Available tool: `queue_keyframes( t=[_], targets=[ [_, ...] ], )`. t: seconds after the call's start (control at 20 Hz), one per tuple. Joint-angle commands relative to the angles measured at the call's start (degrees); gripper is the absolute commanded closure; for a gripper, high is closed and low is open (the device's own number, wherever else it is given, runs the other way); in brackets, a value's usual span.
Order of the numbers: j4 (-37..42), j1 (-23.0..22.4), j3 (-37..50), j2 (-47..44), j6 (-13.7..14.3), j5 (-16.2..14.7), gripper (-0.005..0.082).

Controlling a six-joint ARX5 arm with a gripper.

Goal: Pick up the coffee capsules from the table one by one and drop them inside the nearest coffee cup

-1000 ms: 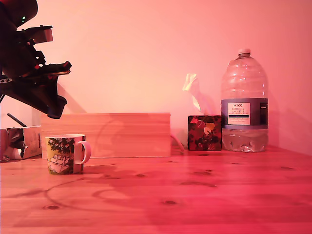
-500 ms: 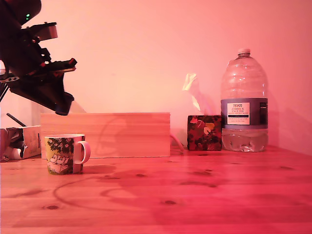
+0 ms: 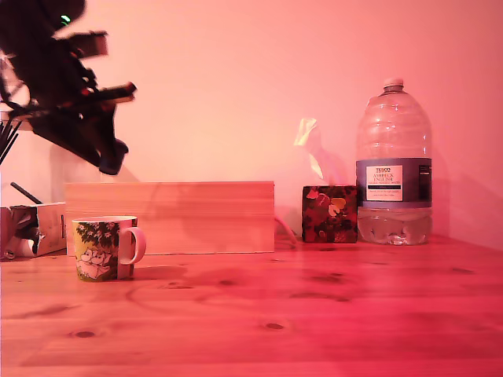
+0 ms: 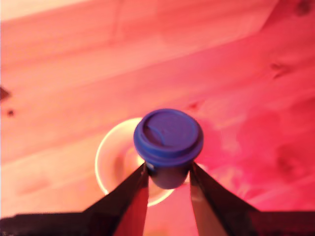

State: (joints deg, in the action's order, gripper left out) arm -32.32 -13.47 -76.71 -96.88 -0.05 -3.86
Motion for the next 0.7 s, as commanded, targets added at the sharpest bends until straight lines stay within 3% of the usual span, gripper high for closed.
queue_keyframes(
  t=[0.0, 0.35, 0.65],
  targets=[
    [-2.3, 0.1, -2.2, -2.9, 0.5, 1.2, 0.0604],
    [-11.8, 0.6, -13.7, -11.6, 0.5, 2.1, 0.0604],
    [-15.0, 0.9, -14.7, -13.8, 0.5, 2.1, 0.0604]
  ],
)
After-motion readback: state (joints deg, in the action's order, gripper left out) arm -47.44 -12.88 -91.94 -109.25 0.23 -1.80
